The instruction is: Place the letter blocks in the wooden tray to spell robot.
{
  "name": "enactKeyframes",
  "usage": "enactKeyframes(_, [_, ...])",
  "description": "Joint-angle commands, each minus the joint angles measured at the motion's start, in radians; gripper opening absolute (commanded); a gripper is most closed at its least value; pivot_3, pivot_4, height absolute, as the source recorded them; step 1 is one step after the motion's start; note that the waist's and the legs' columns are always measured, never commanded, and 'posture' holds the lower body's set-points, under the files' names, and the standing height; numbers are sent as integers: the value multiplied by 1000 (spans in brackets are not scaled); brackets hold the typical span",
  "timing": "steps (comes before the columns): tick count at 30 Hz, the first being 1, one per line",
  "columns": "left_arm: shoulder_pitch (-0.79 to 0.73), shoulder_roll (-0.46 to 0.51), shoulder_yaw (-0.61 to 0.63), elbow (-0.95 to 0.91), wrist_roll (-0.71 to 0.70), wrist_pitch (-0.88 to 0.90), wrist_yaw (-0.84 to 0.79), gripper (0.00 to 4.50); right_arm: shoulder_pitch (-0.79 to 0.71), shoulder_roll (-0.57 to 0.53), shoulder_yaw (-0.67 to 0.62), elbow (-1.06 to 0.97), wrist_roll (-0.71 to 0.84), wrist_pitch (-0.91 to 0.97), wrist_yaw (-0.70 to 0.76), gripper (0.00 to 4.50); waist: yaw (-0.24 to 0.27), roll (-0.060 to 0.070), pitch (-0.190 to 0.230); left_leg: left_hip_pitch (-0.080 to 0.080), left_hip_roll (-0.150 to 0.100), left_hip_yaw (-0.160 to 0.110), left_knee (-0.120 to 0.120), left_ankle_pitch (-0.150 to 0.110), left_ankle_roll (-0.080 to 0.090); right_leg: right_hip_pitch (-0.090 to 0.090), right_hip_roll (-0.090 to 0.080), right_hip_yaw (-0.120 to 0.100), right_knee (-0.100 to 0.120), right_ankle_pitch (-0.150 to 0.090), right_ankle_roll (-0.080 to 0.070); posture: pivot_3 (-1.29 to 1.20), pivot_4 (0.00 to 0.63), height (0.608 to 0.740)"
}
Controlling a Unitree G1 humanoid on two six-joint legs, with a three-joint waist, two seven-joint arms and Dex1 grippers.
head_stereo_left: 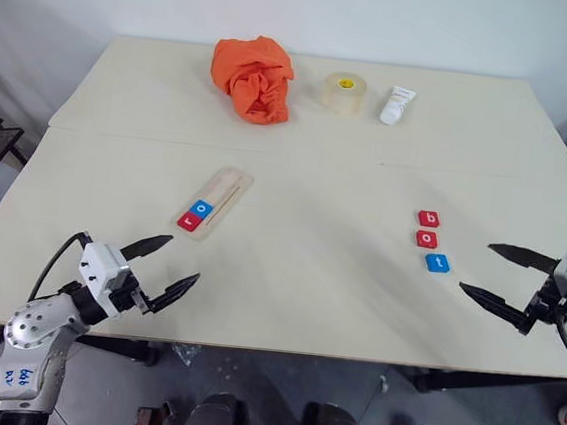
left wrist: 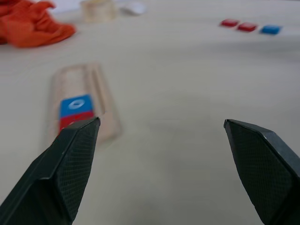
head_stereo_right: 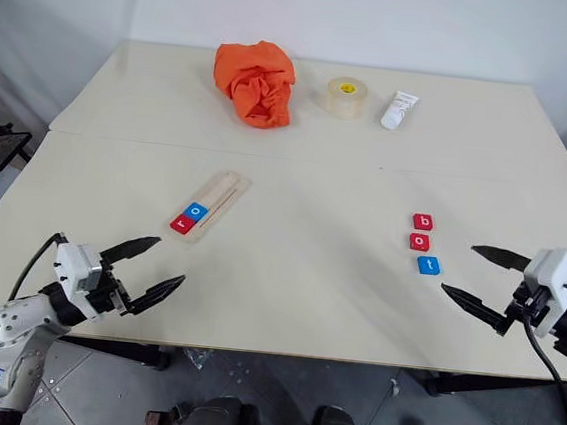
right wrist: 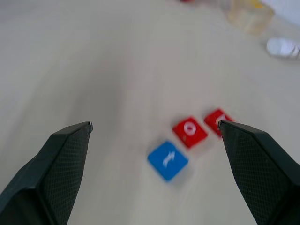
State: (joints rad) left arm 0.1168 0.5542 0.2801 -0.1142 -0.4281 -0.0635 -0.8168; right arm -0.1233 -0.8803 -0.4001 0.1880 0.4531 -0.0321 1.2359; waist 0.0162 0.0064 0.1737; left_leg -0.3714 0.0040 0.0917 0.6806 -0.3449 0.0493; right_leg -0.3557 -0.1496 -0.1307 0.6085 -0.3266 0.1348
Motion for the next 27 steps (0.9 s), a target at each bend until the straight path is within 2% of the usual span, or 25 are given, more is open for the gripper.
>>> enactKeyframes(1, [45,36,57,-67,17,33,41,4500,-43,5,14,-54,14,15,-24,4487,3,0,0,0,0,0,0,0,0,0,0,1,0,0,0,0,150,740])
enactKeyframes(7, [-20,104,63,-126,33,204,145,4500,-108,11,74,-80,18,36,-17,4487,9,0,1,0,0,-1,0,-1,0,0,-1,2,0,0,0,0,150,740])
enactKeyframes(11, [-167,144,13,-149,56,436,257,4500,-149,1,111,-72,17,40,19,4487,7,-1,1,0,0,-1,0,-1,0,0,0,1,0,0,0,0,150,740])
enactKeyframes(21, [-530,130,-180,-128,112,900,407,4500,-183,18,148,-55,11,29,43,4487,9,-4,3,-1,-1,0,0,-1,0,-1,2,-3,2,0,0,0,150,740])
enactKeyframes(27, [-670,116,-283,-92,144,1097,435,4500,-167,18,144,-63,12,26,45,4487,8,-5,4,-1,-2,0,0,-1,0,-1,2,-4,2,1,1,0,150,740])
